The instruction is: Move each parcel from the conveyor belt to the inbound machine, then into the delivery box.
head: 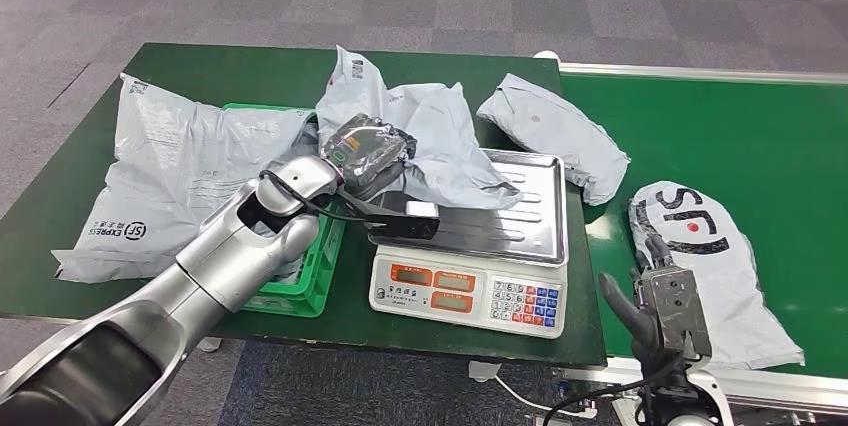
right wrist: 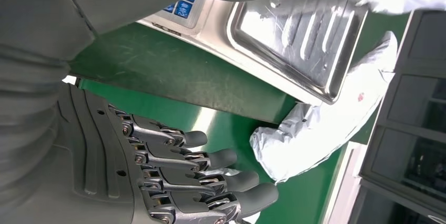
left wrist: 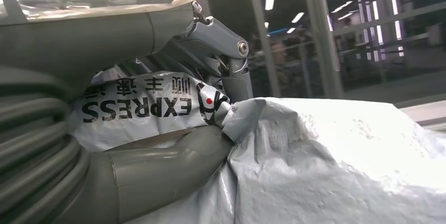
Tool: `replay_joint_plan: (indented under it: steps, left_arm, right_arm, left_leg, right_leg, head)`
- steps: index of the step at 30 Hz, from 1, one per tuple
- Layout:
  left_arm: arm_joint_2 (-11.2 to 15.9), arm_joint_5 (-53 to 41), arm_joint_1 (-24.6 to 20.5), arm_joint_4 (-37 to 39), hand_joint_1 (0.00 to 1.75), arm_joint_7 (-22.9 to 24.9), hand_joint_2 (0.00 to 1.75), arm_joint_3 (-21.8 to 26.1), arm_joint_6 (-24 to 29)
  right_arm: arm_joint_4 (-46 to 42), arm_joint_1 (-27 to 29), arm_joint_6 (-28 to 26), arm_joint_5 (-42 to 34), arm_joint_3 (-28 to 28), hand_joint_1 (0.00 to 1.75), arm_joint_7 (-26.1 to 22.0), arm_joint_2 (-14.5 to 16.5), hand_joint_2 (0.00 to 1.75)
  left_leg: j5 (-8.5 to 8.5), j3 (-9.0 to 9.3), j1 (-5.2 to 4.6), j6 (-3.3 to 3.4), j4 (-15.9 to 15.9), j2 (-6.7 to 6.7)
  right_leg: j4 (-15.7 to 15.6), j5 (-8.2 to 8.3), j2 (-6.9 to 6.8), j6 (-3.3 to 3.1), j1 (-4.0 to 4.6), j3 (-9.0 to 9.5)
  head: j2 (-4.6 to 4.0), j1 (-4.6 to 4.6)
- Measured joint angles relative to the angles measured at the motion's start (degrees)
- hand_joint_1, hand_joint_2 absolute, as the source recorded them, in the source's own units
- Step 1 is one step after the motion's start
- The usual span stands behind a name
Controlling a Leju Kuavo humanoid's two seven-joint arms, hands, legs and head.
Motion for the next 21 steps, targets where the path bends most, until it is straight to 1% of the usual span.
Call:
replay_joint_plan:
  steps: [4,6,8,13,16,21]
  left_arm:
    - [2.44,-2.47,-0.43,1.27,1.75,1.29,1.75,0.31,0.59]
    - [4.41,-3.01,-0.37,1.44,1.75,2.15,1.75,0.87,0.75]
    - [7.04,-2.81,0.10,0.89,1.75,2.18,1.75,1.82,0.94]
    - [13.83,-1.89,3.56,-4.10,1.75,2.08,1.75,6.91,0.85]
    - [17.57,-0.55,4.84,-7.11,1.75,1.93,1.75,10.05,0.46]
    - [22.31,1.18,5.61,-10.76,1.75,1.52,1.75,15.01,0.14]
  right_arm:
    - [-0.28,0.53,0.06,0.10,-0.09,0.00,0.01,0.08,1.75]
    - [-0.38,0.62,0.13,0.19,-0.15,0.00,0.01,0.08,1.75]
    - [-0.43,0.63,0.27,0.36,-0.21,0.00,0.01,0.08,1.75]
    - [-0.75,0.91,0.75,0.42,-0.63,0.00,0.04,0.07,1.75]
    - [-0.91,1.86,0.85,-0.39,-1.00,0.00,-0.43,-0.10,1.75]
    - [-1.34,3.39,0.85,-1.17,-1.83,0.00,-0.93,-0.22,1.75]
  left_leg:
    - [0.01,0.00,0.01,-0.01,-0.01,0.02]
    - [0.01,-0.01,0.02,-0.02,-0.02,0.06]
    - [0.01,0.01,0.03,-0.03,-0.03,0.13]
    - [0.01,-0.02,0.05,-0.04,-0.04,0.25]
    - [0.01,-0.09,0.08,-0.05,-0.04,0.24]
    - [0.00,-0.15,0.07,-0.07,-0.04,0.25]
  right_leg:
    - [0.02,0.00,0.04,0.00,0.01,-0.01]
    - [0.04,0.00,0.10,-0.01,0.02,-0.02]
    - [0.06,0.00,0.18,-0.01,0.02,-0.05]
    - [0.07,-0.01,0.26,-0.03,0.06,-0.16]
    - [0.07,-0.02,0.24,-0.04,0.09,-0.21]
    - [0.07,-0.02,0.25,-0.04,0.08,-0.27]
  head:
    - [0.00,0.00]
    - [0.00,0.00]
    - [0.00,0.00]
    - [0.00,-0.02]
    - [0.00,-0.01]
    - [0.00,-0.01]
